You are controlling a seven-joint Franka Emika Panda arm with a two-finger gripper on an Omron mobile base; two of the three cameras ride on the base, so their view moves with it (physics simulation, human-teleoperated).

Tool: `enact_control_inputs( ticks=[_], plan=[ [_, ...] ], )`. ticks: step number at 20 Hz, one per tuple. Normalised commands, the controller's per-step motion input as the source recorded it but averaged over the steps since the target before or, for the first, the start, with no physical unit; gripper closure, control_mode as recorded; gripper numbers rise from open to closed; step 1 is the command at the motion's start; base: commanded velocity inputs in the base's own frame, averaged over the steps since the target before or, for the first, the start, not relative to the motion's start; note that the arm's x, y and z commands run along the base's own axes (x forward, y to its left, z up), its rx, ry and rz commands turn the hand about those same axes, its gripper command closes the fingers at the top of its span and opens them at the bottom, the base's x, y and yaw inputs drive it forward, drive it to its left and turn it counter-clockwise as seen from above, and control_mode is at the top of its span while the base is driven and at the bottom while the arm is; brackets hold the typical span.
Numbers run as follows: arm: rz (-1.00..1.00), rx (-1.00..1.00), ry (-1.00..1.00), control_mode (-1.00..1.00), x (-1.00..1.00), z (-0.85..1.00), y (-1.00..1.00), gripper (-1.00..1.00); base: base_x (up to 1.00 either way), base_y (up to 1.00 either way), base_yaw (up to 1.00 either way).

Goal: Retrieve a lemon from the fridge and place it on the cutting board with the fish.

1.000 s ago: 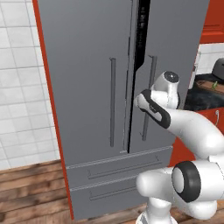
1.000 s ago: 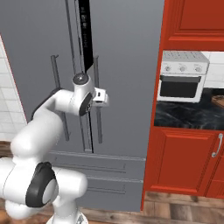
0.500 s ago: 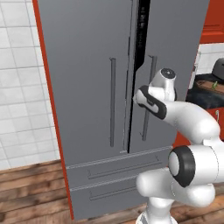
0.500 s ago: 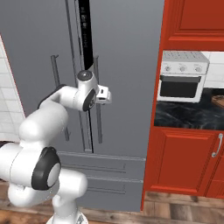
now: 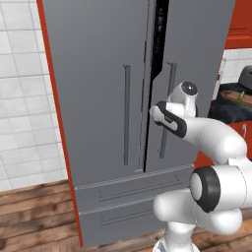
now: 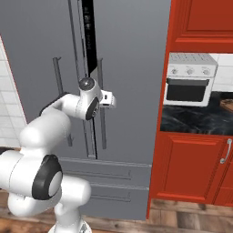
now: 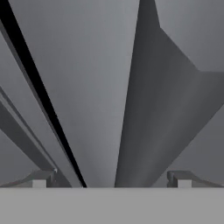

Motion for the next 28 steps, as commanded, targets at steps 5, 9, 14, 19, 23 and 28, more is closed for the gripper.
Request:
enact_control_inputs(
  ticks=[5, 9, 14, 19, 23, 28],
  plan=[
    [0.0, -0.01, -0.11, -1.0, 0.32, -0.23, -0.13, -1.0, 0.0, 0.0, 0.0],
    [0.0, 0.0, -0.01, -1.0, 0.44, -0.05, -0.29, -1.0, 0.0, 0.0, 0.0],
    [0.0, 0.0, 0.0, -1.0, 0.36, -0.01, -0.25, -1.0, 0.0, 0.0, 0.0],
    [0.03, 0.01, -0.01, -1.0, 0.47, -0.05, -0.39, -1.0, 0.0, 0.0, 0.0],
    [0.07, 0.0, 0.0, -1.0, 0.25, 0.0, -0.16, 1.0, 0.0, 0.0, 0.0],
    [0.05, 0.0, 0.0, -1.0, 0.08, 0.0, -0.13, 1.0, 0.0, 0.0, 0.0]
  ],
)
